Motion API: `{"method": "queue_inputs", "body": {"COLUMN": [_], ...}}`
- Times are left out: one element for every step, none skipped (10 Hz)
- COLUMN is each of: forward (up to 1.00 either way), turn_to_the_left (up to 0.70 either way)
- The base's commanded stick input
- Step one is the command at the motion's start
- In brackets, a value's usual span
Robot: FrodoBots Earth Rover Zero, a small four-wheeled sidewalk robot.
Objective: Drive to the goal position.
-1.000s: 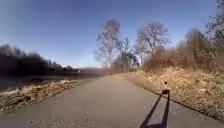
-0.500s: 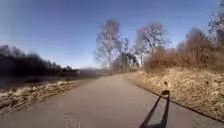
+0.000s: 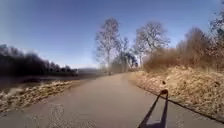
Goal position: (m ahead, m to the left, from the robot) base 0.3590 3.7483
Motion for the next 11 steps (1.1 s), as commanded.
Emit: {"method": "queue_inputs", "body": {"forward": [0.85, 0.85, 0.85, 0.85, 0.85, 0.85, 0.85, 0.85, 0.85, 0.85, 0.85], "turn_to_the_left": [0.0, 0.0, 0.0, 0.0, 0.0, 0.0, 0.0, 0.0, 0.0, 0.0, 0.0]}}
